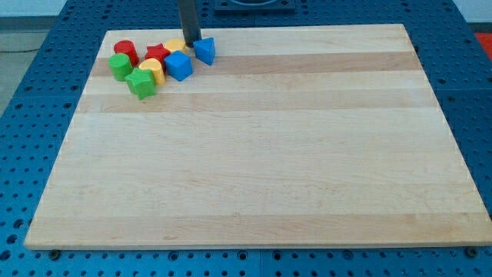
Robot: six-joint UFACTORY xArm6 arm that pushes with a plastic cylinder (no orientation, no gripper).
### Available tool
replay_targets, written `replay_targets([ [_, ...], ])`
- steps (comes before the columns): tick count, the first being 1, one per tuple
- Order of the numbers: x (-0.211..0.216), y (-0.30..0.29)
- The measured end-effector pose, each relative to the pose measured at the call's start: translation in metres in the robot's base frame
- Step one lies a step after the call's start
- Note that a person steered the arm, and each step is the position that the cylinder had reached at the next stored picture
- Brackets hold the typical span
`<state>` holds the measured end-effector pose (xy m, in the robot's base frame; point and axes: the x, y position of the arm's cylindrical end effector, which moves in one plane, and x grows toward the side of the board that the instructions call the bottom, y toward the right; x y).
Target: Move your arm left to the green circle and red circle
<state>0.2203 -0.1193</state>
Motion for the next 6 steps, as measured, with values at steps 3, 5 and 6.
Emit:
replay_targets([
  [3, -0.028, -0.056],
  [5, -0.028, -0.184],
  [6, -0.023, -0.185],
])
